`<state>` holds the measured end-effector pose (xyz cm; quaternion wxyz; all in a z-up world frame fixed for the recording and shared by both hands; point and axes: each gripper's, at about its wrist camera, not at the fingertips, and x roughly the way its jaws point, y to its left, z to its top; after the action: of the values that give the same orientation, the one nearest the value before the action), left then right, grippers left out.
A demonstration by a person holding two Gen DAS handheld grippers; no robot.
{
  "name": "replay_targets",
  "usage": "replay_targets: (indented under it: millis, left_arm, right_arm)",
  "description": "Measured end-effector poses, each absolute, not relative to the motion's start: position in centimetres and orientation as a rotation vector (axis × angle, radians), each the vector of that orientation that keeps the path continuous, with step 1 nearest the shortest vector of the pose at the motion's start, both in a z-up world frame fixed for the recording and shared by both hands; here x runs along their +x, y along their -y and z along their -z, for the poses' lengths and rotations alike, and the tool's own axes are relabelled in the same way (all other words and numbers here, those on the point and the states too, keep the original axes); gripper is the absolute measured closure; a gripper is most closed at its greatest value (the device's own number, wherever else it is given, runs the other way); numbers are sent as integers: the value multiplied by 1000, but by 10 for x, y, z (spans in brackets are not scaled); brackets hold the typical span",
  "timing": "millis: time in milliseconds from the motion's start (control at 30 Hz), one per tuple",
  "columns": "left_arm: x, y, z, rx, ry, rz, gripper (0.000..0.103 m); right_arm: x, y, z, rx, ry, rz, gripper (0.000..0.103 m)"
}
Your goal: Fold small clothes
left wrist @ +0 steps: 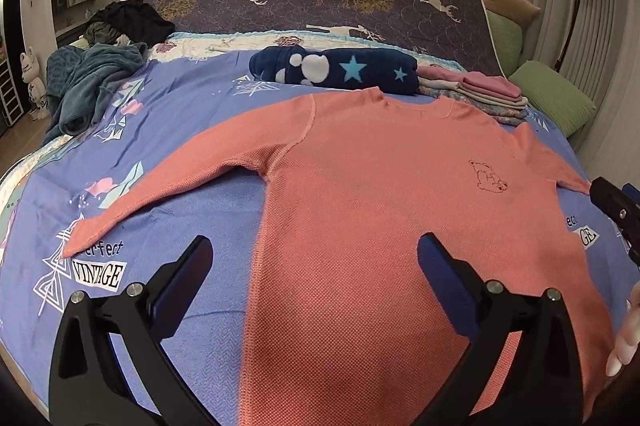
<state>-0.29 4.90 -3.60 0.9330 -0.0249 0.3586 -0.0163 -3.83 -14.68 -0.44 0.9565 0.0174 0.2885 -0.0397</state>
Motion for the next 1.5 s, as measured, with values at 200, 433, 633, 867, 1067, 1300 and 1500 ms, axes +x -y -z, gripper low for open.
replay_targets:
  millis: [200,433,633,867,1067,1300,1500]
  left_arm:
    - [-4,-64,38,-127,-719,59,1]
    - [-5,-80,42,-174,-709,62,1]
    - [-6,-97,41,-214,-676,59,1]
    - [0,-130,47,-313,-690,41,14]
    - [0,-144,50,-330,-696,4,17]
    - [9,-166,58,-457,-709,58,41]
    - [10,-191,70,-524,-727,15,45]
  right_arm:
    - [-36,142,5,25,-593,80,2]
    - [-31,136,6,5,-606,75,2]
    - [-22,133,9,0,-624,68,2]
    - [-10,134,11,-14,-629,68,2]
    - [-1,136,16,-14,-648,71,2]
    - [6,135,20,-13,-668,71,2]
    - [9,136,22,-16,-680,73,2]
